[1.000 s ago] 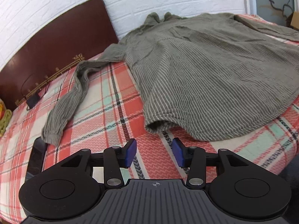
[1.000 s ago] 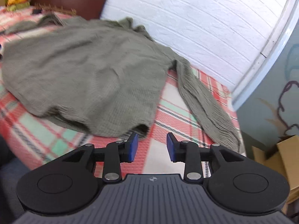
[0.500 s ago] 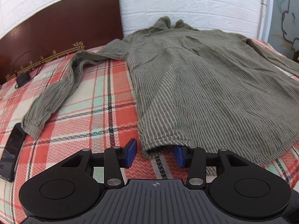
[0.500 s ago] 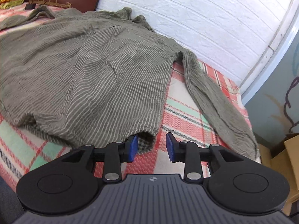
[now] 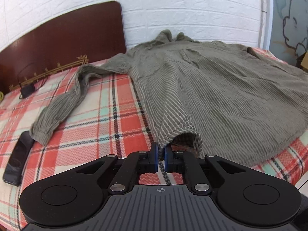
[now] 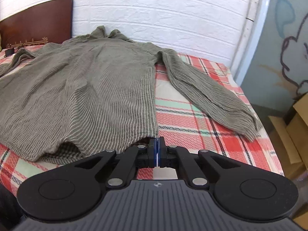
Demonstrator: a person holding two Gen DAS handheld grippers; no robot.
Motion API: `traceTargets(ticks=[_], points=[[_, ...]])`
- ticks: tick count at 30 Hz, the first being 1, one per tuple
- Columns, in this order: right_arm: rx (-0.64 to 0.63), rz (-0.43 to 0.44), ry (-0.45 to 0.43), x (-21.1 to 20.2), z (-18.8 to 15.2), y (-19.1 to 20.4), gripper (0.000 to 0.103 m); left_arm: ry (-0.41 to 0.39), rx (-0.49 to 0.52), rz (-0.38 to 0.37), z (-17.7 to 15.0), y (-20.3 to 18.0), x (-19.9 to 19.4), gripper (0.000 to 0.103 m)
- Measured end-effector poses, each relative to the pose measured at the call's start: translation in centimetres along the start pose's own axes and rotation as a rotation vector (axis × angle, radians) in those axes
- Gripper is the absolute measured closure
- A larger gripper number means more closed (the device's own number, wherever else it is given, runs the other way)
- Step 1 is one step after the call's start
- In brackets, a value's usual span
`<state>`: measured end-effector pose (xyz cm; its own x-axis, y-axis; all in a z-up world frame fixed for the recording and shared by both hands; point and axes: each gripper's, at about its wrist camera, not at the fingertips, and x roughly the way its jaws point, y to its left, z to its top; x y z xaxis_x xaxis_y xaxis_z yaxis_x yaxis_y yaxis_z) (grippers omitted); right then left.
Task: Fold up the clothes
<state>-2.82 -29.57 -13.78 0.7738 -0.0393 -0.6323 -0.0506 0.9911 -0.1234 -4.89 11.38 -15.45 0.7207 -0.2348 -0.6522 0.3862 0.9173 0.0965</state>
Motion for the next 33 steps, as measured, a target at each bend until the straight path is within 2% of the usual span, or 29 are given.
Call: traceTargets(ticks=[5,8,9,10,11,12,16,17,18,19,20,21,25,29,33], points=[[0.051,-0.024,0.055,1.9,-0.9,-0.6,0.102,0.052,0.023,0.014,-0.9,0.3,1.1,0.102],[0.035,-0.025,0.058,2.3,-1.2,-0.5,0.102,0.061,0.037,0.013,-1.4,0.3,1.2,0.101],[0.016,-0.027,0.054,2.2,-1.3,-0.4,0.101,0.065,0.034,0.013,-1.4,0.4,1.1,0.085],[-0.003,-0.03,0.049,2.0,-1.3,-0.3,0.1,0.07,0.033,0.014,-1.4,0.5,0.9,0.077],[-0.021,-0.034,0.045,1.8,-1.3,-0.2,0.094,0.075,0.039,0.02,-1.6,0.5,0.6,0.072],[-0.032,-0.044,0.043,1.3,-1.5,-0.2,0.088,0.079,0.051,0.028,-1.8,0.5,0.2,0.07],[-0.034,-0.015,-0.007,-1.3,-1.8,-0.3,0.088,0.08,0.151,0.067,-2.2,-0.9,-1.5,0.067],[-0.044,0.01,-0.031,-2.1,-1.8,0.1,0.088,0.072,0.189,0.067,-2.2,-1.5,-1.9,0.064],[-0.075,0.042,-0.051,-2.7,-1.6,0.9,0.088,0.059,0.235,0.061,-2.0,-2.4,-2.3,0.056],[-0.116,0.071,-0.059,-2.9,-1.5,1.8,0.087,0.043,0.284,0.052,-1.9,-3.3,-2.5,0.051],[-0.159,0.1,-0.066,-3.1,-1.3,2.8,0.083,0.026,0.333,0.04,-1.8,-4.2,-2.7,0.044],[-0.206,0.128,-0.07,-3.1,-1.3,3.7,0.077,0.008,0.382,0.028,-1.7,-5.2,-2.9,0.041],[-0.371,0.223,-0.075,-3.2,-1.5,6.7,0.074,-0.037,0.547,-0.067,-1.5,-8.5,-3.6,0.04],[-0.481,0.311,-0.086,-3.8,-1.6,8.8,0.056,-0.075,0.618,-0.184,-1.0,-11.3,-3.3,0.038],[-0.556,0.364,-0.093,-4.2,-1.7,10.3,0.055,-0.081,0.669,-0.265,-0.9,-13.5,-2.2,0.035]])
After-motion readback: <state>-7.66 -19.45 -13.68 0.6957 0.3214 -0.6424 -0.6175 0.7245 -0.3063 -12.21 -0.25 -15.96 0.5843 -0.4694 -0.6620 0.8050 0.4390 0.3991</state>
